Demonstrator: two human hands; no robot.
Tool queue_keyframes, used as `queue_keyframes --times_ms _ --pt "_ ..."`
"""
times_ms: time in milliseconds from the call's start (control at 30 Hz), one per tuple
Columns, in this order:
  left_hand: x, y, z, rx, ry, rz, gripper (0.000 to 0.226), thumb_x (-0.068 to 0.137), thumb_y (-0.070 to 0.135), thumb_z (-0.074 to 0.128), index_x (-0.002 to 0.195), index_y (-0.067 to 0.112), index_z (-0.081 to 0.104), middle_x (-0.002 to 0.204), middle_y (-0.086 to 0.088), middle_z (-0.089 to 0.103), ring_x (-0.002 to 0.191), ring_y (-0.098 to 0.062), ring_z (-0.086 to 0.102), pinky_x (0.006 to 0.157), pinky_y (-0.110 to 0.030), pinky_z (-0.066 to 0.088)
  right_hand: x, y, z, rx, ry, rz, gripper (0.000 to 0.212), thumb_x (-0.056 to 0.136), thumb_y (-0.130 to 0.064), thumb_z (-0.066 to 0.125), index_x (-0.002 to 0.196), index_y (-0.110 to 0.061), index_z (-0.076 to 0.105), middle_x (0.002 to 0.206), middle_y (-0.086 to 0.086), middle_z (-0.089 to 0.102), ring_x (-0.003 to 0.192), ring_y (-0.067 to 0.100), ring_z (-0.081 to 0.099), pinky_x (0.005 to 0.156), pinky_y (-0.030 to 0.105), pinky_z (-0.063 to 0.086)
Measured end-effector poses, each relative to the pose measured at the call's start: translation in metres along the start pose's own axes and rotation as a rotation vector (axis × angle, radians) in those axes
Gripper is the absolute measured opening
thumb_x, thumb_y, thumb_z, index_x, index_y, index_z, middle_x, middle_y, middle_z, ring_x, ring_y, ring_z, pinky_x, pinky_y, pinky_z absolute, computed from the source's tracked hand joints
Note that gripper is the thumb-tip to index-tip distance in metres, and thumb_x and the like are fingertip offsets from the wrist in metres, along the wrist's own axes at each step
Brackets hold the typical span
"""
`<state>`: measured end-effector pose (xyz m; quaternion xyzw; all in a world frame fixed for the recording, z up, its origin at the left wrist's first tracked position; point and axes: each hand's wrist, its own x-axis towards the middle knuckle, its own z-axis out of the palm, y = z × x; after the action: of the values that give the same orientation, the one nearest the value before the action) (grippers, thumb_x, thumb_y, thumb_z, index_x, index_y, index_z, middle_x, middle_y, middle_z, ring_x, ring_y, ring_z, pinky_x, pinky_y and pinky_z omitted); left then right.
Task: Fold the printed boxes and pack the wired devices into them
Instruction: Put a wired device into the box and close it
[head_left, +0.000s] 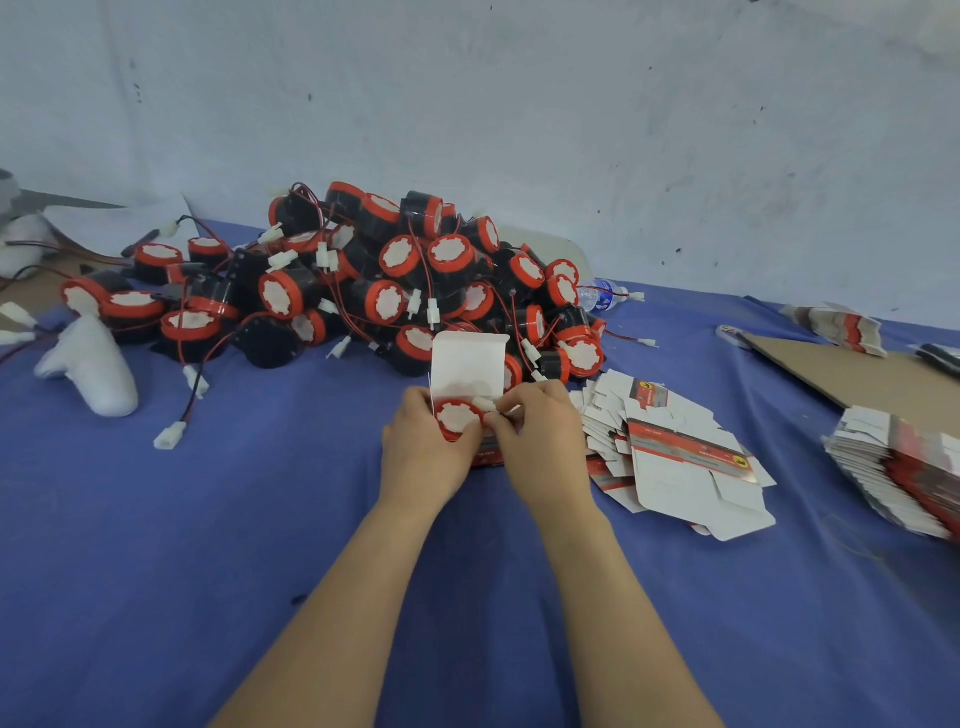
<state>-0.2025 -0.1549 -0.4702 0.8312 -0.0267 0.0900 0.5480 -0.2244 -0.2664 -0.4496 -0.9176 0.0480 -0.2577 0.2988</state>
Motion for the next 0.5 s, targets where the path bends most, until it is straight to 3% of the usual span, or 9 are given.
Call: queue_keyframes --times_ms 67,167,233,267,300,367,433,500 --pt "0.000 0.000 0.000 0.003 0.000 -0.002 0.041 0.084 0.034 0.068 0.112 0.017 0.043 0.113 -0.001 0.057 0.111 -0.027 0.052 0.088 -0.045 0.049 0.000 -0.001 0.004 -0.049 0.020 -0.003 0.014 0.093 -0.020 0.061 0.092 -0.007 0.064 0.098 -0.004 0.047 0.076 0.012 0.046 0.069 0.025 0.042" --pt "0.000 0.000 0.001 0.009 0.000 -0.006 0.046 0.084 0.036 0.069 0.116 0.014 0.044 0.116 -0.004 0.057 0.113 -0.028 0.051 0.089 -0.046 0.048 0.001 -0.003 0.006 -0.160 0.022 -0.032 0.022 0.096 -0.027 0.054 0.089 -0.010 0.066 0.092 -0.002 0.056 0.077 0.013 0.048 0.067 0.026 0.038" --pt "-0.001 -0.001 0.001 0.027 0.013 -0.004 0.047 0.084 0.039 0.068 0.116 0.013 0.045 0.116 -0.004 0.057 0.113 -0.028 0.049 0.089 -0.043 0.047 0.000 -0.005 0.008 -0.282 0.025 -0.064 0.029 0.099 -0.033 0.048 0.087 -0.015 0.068 0.085 -0.002 0.063 0.081 0.015 0.054 0.080 0.026 0.038" --pt "-0.001 -0.001 0.002 0.052 0.026 -0.003 0.048 0.084 0.041 0.067 0.115 0.012 0.045 0.115 -0.005 0.056 0.113 -0.028 0.047 0.087 -0.040 0.046 0.000 -0.006 0.009 -0.329 0.037 -0.072 0.031 0.100 -0.035 0.043 0.090 -0.018 0.068 0.085 -0.003 0.065 0.086 0.016 0.056 0.097 0.030 0.033" --pt "-0.001 0.000 0.002 0.086 0.042 -0.005 0.048 0.084 0.042 0.065 0.115 0.011 0.045 0.115 -0.005 0.056 0.113 -0.028 0.045 0.084 -0.036 0.042 -0.001 -0.006 0.010 -0.350 0.047 -0.060 0.033 0.101 -0.036 0.039 0.098 -0.020 0.067 0.088 -0.002 0.067 0.098 0.017 0.057 0.112 0.036 0.018" --pt "-0.001 0.001 0.002 0.138 0.069 -0.016 0.047 0.084 0.043 0.065 0.113 0.010 0.046 0.115 -0.006 0.056 0.112 -0.029 0.044 0.082 -0.035 0.039 -0.005 -0.006 0.010 -0.356 0.022 -0.001 0.034 0.103 -0.035 0.032 0.119 -0.022 0.059 0.105 0.003 0.068 0.133 0.020 0.040 0.114 0.044 -0.009" --pt "-0.001 0.002 0.002 0.156 0.077 -0.025 0.048 0.083 0.043 0.065 0.113 0.011 0.046 0.115 -0.006 0.057 0.112 -0.030 0.045 0.084 -0.038 0.041 -0.007 -0.004 0.012 -0.389 -0.061 -0.006 0.034 0.103 -0.029 0.028 0.126 -0.025 0.054 0.112 0.004 0.067 0.145 0.021 0.020 0.112 0.050 -0.014" --pt "-0.002 0.003 0.000 0.162 0.068 -0.029 0.048 0.084 0.043 0.064 0.115 0.011 0.046 0.116 -0.006 0.057 0.112 -0.029 0.045 0.085 -0.039 0.042 -0.007 -0.003 0.012 -0.420 -0.137 -0.024 0.036 0.102 -0.023 0.027 0.122 -0.027 0.056 0.108 -0.001 0.069 0.145 0.022 0.017 0.113 0.054 -0.013"
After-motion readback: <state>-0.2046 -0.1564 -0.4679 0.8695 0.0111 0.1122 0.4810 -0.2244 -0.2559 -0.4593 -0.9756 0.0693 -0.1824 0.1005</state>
